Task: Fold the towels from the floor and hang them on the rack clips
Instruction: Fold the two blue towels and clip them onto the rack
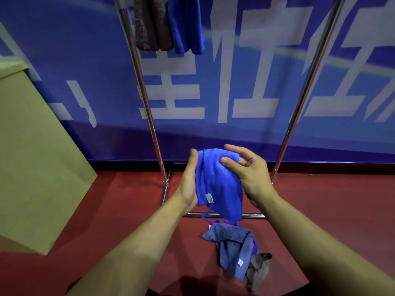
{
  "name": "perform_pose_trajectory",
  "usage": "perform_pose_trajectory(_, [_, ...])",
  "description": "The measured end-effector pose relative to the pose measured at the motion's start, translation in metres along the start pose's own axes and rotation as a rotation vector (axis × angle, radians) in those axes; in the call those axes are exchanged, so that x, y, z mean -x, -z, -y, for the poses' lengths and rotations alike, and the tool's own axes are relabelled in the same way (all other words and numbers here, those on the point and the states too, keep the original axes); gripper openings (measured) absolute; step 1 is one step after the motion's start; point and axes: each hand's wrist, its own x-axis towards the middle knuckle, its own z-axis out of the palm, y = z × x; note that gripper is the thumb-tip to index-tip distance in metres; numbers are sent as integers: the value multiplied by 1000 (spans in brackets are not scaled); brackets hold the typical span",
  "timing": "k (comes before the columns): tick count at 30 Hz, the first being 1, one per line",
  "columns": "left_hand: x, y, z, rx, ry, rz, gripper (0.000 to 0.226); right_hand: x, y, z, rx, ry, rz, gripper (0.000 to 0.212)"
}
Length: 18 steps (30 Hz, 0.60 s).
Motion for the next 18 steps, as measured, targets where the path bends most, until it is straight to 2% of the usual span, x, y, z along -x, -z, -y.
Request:
perform_pose_trajectory(3, [-1, 0, 8, -390, -158, -136, 39, -1, 3, -2, 24, 26, -21, 35])
perform_pose_trajectory(6, [-1, -3, 9, -479, -239, -206, 17, -2, 6, -6, 67, 51, -23, 35])
perform_pose_trajectory(11, [-3, 0, 5, -463, -270, -261, 19, -2, 5, -1, -26, 46, -25, 34])
perform_pose_trajectory(13, [-3, 1, 3, -381, -270, -276, 31, -4, 5, 1, -76, 64, -123, 28])
perform_pose_trajectory(15, [-4, 2, 1, -321, -266, -285, 46, -9, 8, 1, -125, 16, -179, 32])
perform_pose_trajectory(16, [-4, 3, 0, -300, -257, -279, 50, -10, 8, 0, -156, -60, -143, 41])
perform_pose_trajectory(18, [-5, 3, 0, -277, -240, -261, 51, -7, 8, -2, -186, -264, 88, 60])
